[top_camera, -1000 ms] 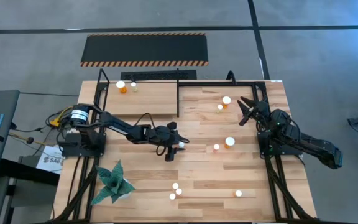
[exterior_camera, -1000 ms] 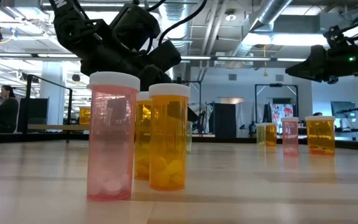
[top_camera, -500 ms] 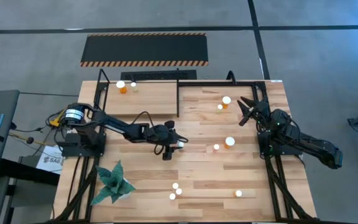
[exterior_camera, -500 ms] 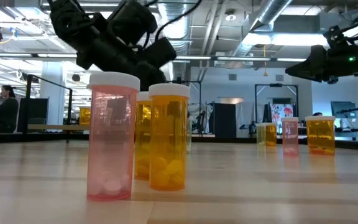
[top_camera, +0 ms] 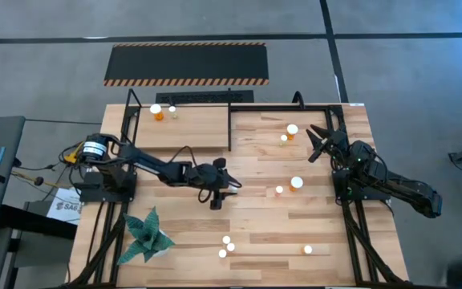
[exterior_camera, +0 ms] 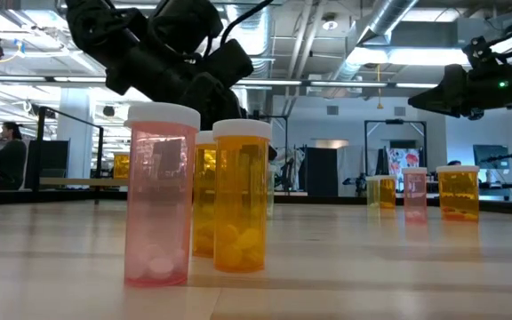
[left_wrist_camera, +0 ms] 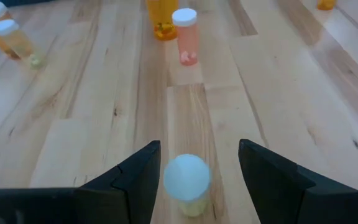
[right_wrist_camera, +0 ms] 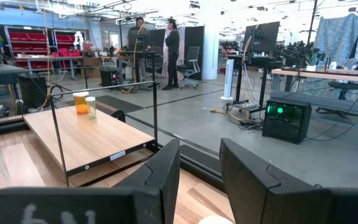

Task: Pick and place medicine bottles onto shelf by color
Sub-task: Put the bottom yellow pill bottle aligned with the other yellow pill bottle on the shelf

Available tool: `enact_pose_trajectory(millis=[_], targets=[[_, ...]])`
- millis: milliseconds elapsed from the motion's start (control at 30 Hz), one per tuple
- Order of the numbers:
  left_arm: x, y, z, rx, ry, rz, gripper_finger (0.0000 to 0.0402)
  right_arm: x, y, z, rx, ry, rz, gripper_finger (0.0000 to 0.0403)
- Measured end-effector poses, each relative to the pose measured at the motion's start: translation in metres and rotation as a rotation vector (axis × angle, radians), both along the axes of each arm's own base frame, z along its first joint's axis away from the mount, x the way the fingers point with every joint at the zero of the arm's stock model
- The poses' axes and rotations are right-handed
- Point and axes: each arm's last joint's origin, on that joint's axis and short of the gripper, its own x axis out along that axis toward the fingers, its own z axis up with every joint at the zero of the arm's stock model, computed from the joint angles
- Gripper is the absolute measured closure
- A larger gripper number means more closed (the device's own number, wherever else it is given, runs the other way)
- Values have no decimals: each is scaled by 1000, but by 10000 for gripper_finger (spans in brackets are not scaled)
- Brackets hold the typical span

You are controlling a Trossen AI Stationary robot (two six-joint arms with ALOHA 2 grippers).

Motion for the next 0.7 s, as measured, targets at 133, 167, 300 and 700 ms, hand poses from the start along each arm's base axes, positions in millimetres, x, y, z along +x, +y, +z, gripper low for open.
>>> enact_pose_trajectory(millis=[133, 167, 300, 700], targets=[[0, -2, -1, -7, 1, 22, 197, 0, 0, 0, 0, 0, 0, 264], [0, -2, -1, -6, 1, 30, 197, 0, 0, 0, 0, 0, 0, 264], [0, -2, -1, 3, 0, 48, 197, 0, 0, 0, 0, 0, 0, 266], [-1, -5, -3, -27, 21, 78, 197, 0, 0, 0, 0, 0, 0, 266]])
